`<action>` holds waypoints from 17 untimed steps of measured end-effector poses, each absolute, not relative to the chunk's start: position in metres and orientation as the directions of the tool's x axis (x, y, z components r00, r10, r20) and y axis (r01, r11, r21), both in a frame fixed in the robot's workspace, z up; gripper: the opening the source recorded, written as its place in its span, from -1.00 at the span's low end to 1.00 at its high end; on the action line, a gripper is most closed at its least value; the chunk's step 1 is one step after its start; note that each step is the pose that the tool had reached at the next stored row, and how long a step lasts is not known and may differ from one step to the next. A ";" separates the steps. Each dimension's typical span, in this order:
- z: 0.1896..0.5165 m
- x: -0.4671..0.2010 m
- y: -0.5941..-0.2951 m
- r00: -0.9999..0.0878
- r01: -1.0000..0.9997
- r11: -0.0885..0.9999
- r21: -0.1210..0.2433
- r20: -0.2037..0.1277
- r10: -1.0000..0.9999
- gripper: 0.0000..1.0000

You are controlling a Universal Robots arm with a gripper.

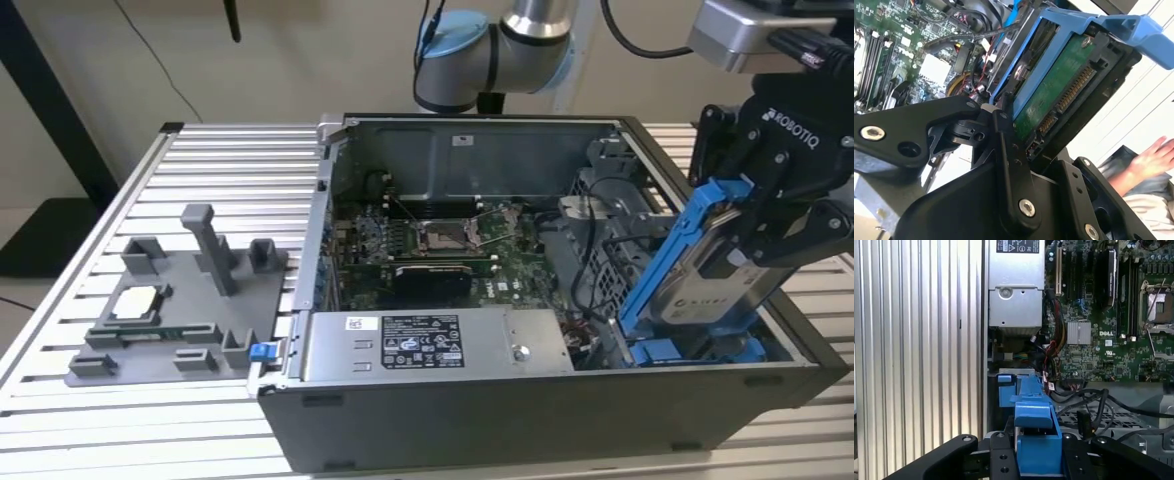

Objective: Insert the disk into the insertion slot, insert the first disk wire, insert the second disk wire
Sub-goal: 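Insert the disk into the insertion slot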

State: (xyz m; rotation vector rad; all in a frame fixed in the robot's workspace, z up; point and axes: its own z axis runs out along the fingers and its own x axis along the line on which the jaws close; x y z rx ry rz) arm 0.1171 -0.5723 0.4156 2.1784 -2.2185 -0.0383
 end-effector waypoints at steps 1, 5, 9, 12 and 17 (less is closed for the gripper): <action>0.415 0.117 -0.572 -0.018 -0.999 0.018 0.040 0.006 -1.000 -1.00; 0.411 0.118 -0.572 -0.018 -0.999 0.018 0.040 0.006 -1.000 -1.00; 0.405 0.119 -0.572 -0.018 -0.999 0.018 0.040 0.005 -1.000 -1.00; 0.399 0.119 -0.572 -0.018 -0.999 0.018 0.040 0.005 -1.000 -1.00; 0.390 0.119 -0.572 -0.018 -0.999 0.018 0.040 0.005 -1.000 -1.00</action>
